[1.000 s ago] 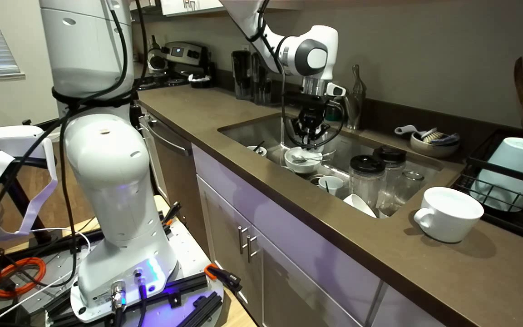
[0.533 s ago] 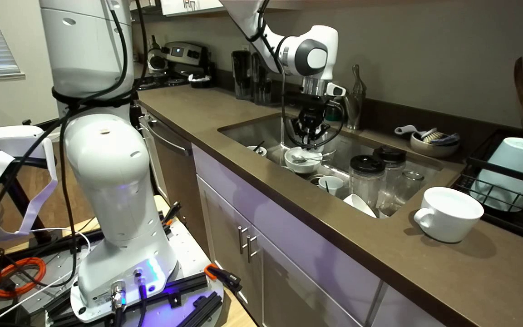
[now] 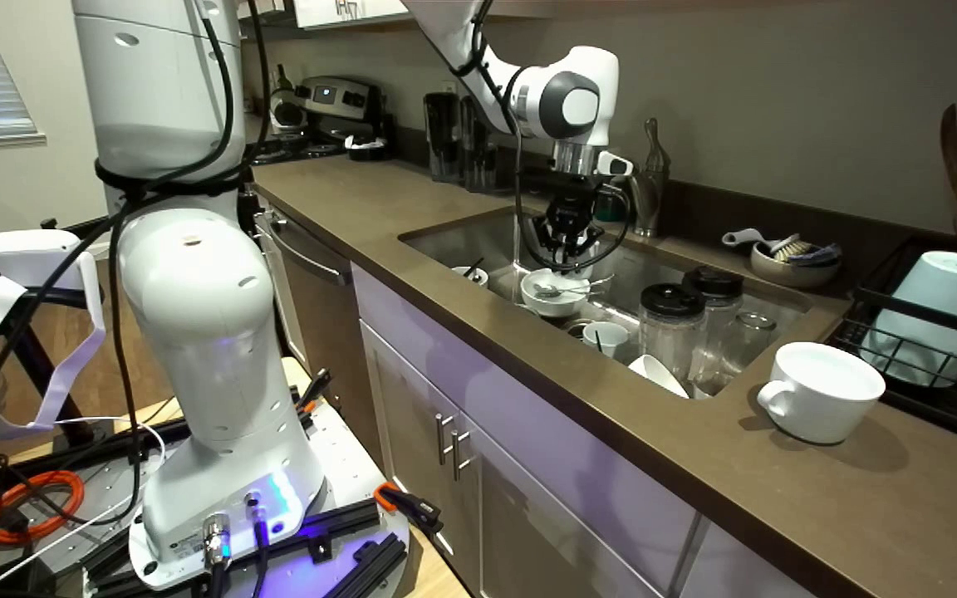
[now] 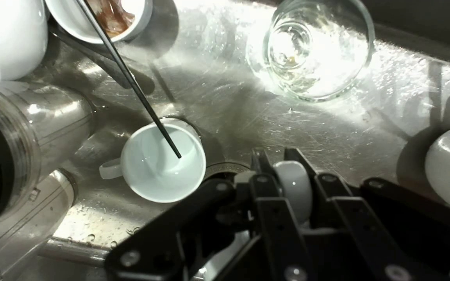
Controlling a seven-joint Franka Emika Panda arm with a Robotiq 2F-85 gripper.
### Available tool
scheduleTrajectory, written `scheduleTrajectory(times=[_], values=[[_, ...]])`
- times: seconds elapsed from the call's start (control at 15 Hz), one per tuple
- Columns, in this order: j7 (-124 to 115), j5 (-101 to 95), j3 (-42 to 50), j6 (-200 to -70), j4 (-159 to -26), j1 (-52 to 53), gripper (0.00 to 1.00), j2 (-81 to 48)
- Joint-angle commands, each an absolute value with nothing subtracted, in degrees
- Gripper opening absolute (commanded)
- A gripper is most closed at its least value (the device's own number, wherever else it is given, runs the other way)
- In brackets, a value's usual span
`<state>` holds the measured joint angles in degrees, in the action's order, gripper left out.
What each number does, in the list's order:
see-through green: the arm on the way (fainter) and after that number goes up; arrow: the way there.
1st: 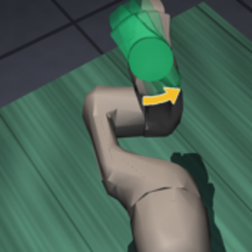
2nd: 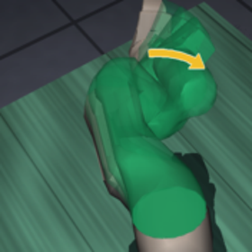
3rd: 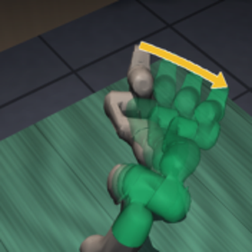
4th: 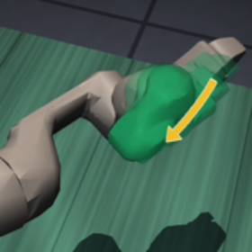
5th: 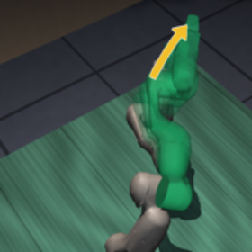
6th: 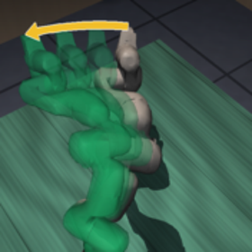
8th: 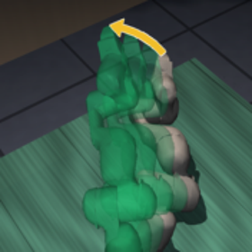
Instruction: Move the mug from the left side of the sink, put some water in it, then put it on the right side of the sink
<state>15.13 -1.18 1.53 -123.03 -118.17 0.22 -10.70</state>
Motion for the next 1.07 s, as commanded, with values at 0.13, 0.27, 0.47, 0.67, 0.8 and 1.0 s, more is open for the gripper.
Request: scheduleTrajectory(times=[0.13,0.27,0.47,0.67,0.8,1.0], values=[[14.99,-1.35,0.77,-122.93,-118.1,-0.49,0.16,-10.72],[14.99,-1.35,0.77,-122.93,-118.1,-0.49,0.16,-10.73],[14.99,-1.35,0.77,-122.93,-118.1,-0.49,0.05,-10.74],[13.11,-1.8,0.84,-123.57,-122.58,-0.18,0.05,-7.3],[11.63,-1.89,0.96,-124.51,-125.91,-0.09,0.05,-4.93],[8.9,-2.48,1.06,-124.22,-129.78,0.12,0.05,-1.48]])
